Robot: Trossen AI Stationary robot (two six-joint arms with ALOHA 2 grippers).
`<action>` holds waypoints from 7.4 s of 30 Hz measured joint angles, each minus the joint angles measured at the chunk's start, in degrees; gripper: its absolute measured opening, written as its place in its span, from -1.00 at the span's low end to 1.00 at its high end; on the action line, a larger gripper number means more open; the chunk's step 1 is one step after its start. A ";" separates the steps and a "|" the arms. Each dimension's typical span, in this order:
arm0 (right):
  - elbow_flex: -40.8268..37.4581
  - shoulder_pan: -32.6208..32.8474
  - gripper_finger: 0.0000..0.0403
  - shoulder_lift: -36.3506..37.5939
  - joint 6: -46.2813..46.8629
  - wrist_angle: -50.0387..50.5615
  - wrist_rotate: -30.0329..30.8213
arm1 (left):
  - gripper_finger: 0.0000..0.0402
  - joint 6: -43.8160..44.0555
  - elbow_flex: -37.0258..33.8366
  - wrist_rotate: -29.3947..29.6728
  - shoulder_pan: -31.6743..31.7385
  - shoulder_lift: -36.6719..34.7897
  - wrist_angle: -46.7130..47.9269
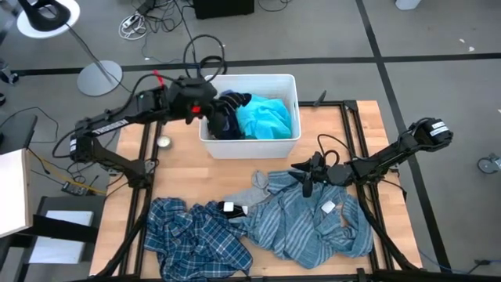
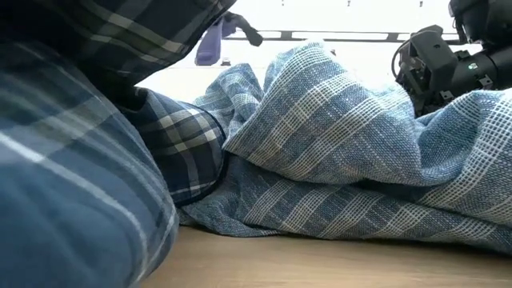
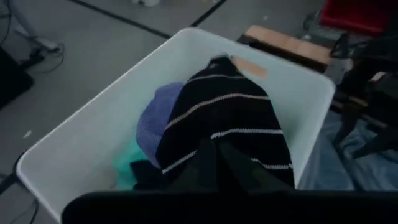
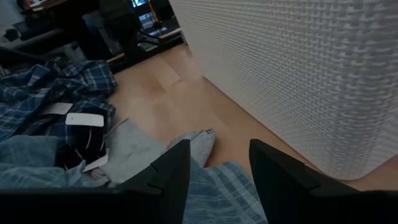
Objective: Sort clothes
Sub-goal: Put the blue sock into the white bin, then put the top black sock into the white bin
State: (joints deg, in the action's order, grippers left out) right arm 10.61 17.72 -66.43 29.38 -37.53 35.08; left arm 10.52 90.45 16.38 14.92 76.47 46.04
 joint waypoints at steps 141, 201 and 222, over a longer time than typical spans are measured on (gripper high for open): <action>0.00 0.02 -0.18 0.00 1.55 0.05 -0.54 | -1.00 -10.10 3.12 14.90 -15.22 4.41 0.75; 40.96 -9.22 -0.84 -41.88 -16.21 27.51 -17.16 | -0.54 21.46 -54.16 16.05 -41.15 -23.70 -30.76; 57.57 -8.94 -0.95 -16.76 -26.47 44.75 -13.65 | -0.54 21.42 -54.21 19.94 -44.46 -23.24 -32.62</action>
State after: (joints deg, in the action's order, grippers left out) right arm 68.18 8.78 -83.20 2.91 7.22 21.43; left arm 31.94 36.25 36.32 -29.54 53.23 13.42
